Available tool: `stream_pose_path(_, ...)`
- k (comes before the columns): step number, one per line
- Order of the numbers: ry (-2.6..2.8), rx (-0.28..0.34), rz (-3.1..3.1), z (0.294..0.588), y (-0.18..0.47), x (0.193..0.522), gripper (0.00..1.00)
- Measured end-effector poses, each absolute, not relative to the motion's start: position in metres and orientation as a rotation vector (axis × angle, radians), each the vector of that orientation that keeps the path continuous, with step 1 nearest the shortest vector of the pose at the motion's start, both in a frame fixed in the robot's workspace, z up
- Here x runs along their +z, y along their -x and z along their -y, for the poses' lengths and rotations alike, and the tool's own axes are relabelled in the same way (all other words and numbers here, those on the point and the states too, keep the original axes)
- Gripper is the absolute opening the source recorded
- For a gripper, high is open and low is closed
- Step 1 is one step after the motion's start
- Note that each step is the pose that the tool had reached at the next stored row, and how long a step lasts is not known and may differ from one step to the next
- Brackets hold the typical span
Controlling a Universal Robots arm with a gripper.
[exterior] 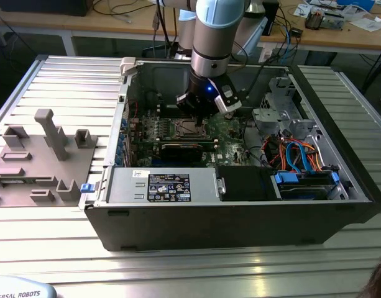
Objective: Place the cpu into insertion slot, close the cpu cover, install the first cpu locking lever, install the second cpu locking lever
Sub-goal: 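Install the first cpu locking lever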
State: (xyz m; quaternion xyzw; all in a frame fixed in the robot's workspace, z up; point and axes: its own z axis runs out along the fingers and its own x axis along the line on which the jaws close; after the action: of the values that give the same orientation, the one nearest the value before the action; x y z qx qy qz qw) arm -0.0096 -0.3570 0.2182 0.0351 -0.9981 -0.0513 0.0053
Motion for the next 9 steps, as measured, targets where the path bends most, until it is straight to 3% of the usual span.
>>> stream_pose_path(9, -0.11, -0.161, 3.125, 0.369, 0.01, 0.225, 0.11)
